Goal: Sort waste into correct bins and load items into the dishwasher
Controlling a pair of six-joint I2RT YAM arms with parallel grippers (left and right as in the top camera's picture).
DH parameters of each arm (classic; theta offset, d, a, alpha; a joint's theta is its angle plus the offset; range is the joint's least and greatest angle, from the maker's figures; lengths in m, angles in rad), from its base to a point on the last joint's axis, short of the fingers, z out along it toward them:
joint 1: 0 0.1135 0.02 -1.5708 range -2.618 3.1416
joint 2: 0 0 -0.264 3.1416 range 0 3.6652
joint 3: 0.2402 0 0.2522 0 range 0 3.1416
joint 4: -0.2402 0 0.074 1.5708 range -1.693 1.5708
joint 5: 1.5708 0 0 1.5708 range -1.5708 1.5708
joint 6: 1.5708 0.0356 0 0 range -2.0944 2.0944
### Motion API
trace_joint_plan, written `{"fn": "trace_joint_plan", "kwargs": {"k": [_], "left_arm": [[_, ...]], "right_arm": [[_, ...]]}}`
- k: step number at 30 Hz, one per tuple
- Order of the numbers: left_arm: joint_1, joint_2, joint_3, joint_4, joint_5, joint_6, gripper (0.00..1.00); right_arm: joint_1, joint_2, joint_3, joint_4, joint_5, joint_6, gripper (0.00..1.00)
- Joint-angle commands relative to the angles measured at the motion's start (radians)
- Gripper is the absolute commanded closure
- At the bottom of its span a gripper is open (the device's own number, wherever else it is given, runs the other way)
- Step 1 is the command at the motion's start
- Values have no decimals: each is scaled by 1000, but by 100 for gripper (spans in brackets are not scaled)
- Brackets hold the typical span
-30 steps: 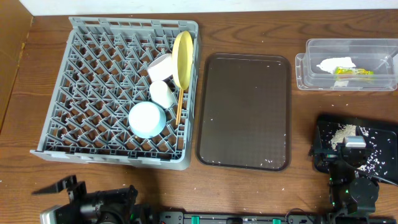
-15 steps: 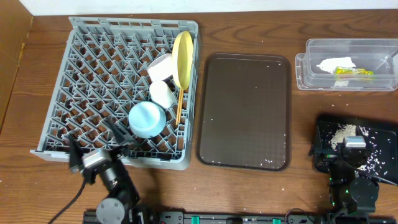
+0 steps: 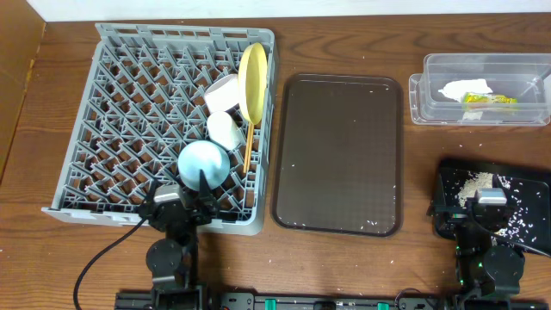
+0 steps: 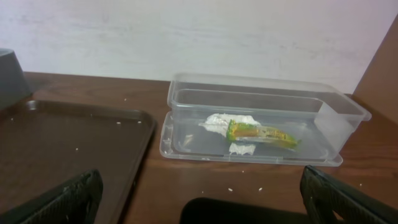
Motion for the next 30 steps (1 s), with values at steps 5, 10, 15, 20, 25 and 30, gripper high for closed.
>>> {"fn": "trace_joint_plan", "kwargs": {"k": [5, 10, 15, 20, 25, 30], "left_arm": [[-19, -9, -3, -61, 99, -13, 5], [-45, -9, -3, -61, 119, -13, 5], [-48, -9, -3, -56, 163, -8, 5], [-48, -9, -3, -55, 181, 1, 5], [-48, -9, -3, -54, 179, 41, 5], [-48, -9, -3, -54, 177, 40, 5]], "right_arm": [[-8, -6, -1, -5, -1, 13, 1], [-8, -6, -1, -5, 0, 13, 1], [-8, -6, -1, -5, 0, 13, 1], [-8, -6, -1, -5, 0, 13, 1], [-8, -6, -1, -5, 0, 13, 1], [-8, -6, -1, -5, -1, 13, 1]]}}
